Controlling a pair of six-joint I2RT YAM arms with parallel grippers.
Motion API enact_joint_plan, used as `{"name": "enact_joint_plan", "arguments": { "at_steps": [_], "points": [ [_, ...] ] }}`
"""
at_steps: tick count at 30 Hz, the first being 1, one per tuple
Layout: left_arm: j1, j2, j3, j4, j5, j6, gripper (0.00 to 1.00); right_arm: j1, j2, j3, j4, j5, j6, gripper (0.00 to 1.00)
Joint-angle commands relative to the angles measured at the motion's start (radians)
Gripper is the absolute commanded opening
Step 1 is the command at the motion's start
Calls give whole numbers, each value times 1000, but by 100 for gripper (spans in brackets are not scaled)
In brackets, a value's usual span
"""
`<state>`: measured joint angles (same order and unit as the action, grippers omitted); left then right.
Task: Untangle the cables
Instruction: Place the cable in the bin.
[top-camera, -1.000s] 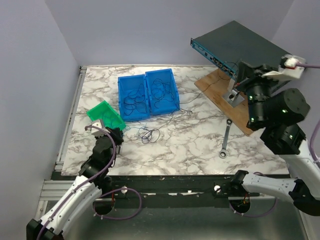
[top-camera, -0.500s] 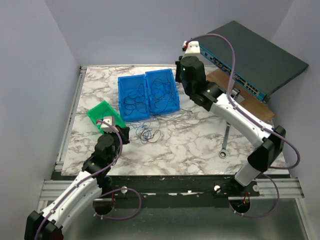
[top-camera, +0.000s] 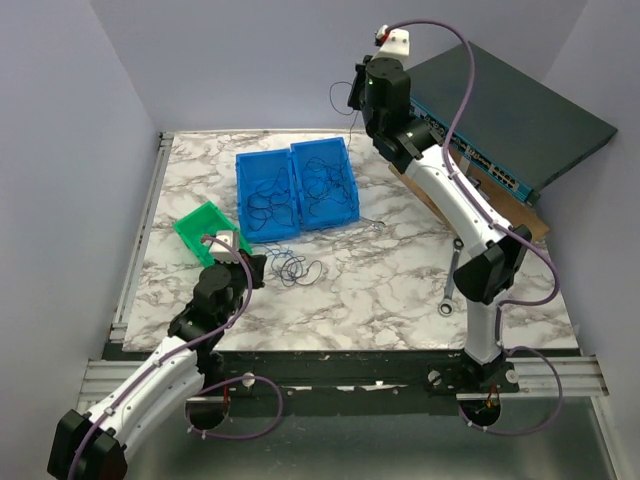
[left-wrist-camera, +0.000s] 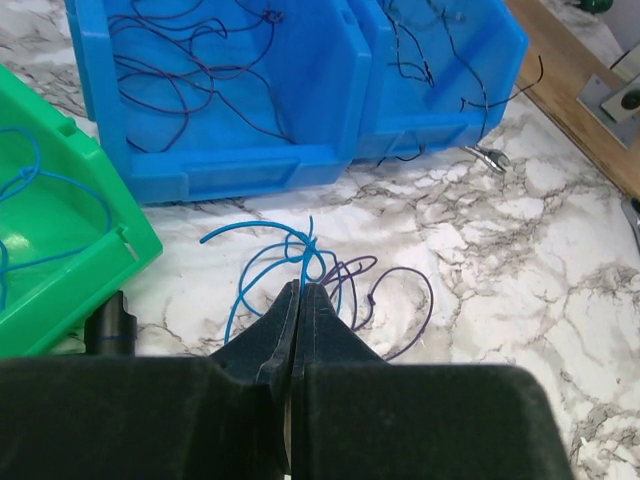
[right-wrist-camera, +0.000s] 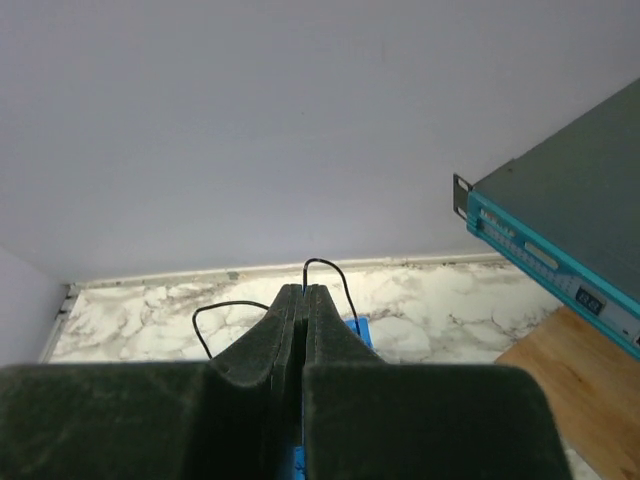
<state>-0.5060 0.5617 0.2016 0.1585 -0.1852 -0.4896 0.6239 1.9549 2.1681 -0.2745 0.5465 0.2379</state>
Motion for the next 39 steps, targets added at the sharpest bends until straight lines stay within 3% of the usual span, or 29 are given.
{"name": "enact_joint_plan", "arguments": {
  "at_steps": [1,5,11,21,23,25,32,35,39],
  "points": [
    [1,38,33,40,56,19,0,-37,71,150,-48,-60,3,1],
    [0,49,38,40,59,20,0,-38,81,104,-45,-132,11,1],
    [0,50,36,38,48,20,0,-37,8,-226,80,-359,28,1],
    [0,53,40,33,47,21,0,-33,108,-406,31,-460,60,1],
    [0,53,41,33,46,21,0,-33,136,-384,-14,-463,58,13],
    [0,53,41,32,46,22,0,-34,138,-366,-49,-471,53,43],
    [0,40,41,23,40,22,0,-25,-43,-491,-28,-501,56,60],
    [0,31,39,18,32,21,0,-10,-149,-615,-1,-525,65,70],
    [0,29,39,15,30,19,0,21,-288,-832,90,-507,139,71]
  ]
}}
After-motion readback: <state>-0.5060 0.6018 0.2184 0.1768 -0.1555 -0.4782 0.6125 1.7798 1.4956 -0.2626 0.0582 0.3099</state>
